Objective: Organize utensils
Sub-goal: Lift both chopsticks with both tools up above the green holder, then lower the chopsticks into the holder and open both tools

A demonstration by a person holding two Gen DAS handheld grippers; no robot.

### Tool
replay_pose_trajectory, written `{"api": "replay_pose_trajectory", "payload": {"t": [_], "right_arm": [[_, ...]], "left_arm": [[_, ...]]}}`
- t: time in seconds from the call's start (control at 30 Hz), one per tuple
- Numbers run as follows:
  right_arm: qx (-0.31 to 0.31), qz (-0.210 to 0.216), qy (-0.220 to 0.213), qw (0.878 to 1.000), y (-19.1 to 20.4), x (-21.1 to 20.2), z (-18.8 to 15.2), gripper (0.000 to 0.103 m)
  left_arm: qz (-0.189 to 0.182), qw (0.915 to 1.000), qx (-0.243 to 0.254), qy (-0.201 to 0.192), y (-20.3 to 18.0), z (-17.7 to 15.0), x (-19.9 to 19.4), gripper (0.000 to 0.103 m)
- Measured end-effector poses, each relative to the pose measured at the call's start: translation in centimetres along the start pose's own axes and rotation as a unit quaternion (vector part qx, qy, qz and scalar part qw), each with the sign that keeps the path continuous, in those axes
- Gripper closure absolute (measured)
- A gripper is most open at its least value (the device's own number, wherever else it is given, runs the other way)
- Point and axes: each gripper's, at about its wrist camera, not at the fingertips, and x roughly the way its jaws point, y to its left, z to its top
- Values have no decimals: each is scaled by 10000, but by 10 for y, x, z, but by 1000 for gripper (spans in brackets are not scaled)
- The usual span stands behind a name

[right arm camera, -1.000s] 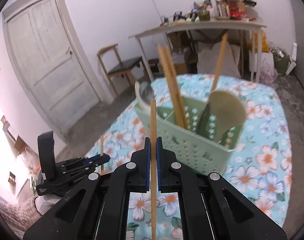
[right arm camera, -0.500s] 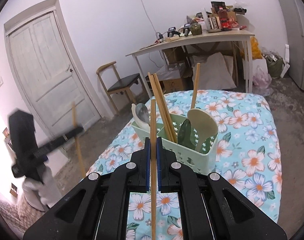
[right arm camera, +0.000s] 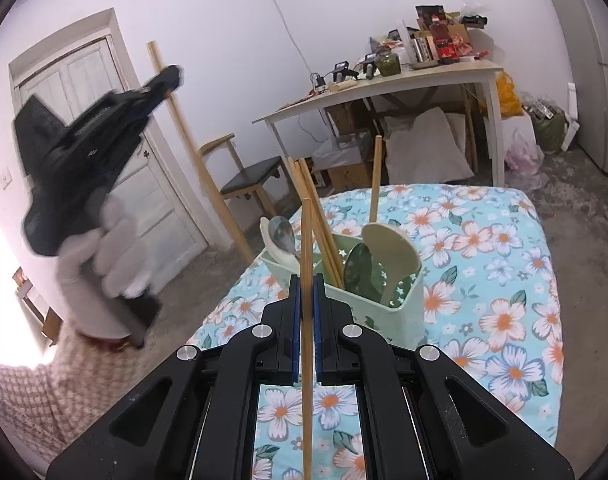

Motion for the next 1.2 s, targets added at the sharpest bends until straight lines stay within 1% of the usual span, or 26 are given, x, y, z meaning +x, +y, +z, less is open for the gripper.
{"api": "replay_pose_trajectory", "payload": {"t": [0.07,0.17,0.3,0.43,0.53,0.57,0.63,0.67,0.7,0.77,0.93,1.0,1.2], "right_arm": [[44,16,-7,10000,-4,0,1,99],[113,76,17,9999,-10,2,1,99],[157,100,93,9998,-15,7,0,99],[206,108,122,9997,-18,10,0,99],[216,113,104,9996,-19,10,1,99],[217,110,96,9997,-19,10,2,99],[222,110,77,9997,-18,9,3,99],[215,113,65,9997,-16,8,3,99],[207,109,52,9997,-15,7,4,99],[173,102,13,9998,-12,4,5,99],[124,138,-153,9997,-4,-6,14,99],[75,183,-292,9994,1,-11,23,99],[-164,285,-680,9971,17,-14,57,99]], "left_arm": [[75,9999,106,18,-2,-11,16,97],[159,9996,127,169,-1,-30,36,97],[251,9988,-48,425,8,-54,54,97],[290,9978,-188,566,18,-69,55,97],[234,9973,-211,661,19,-73,49,97],[236,9971,-217,683,20,-73,47,95],[222,9969,-246,719,22,-73,44,87],[209,9968,-257,722,22,-72,41,76],[220,9969,-255,706,22,-71,37,70],[224,9971,-228,695,22,-70,31,68],[266,9968,-191,725,22,-65,13,57],[305,9966,-184,745,23,-64,3,52],[413,9933,-195,1062,32,-74,-32,42]]}}
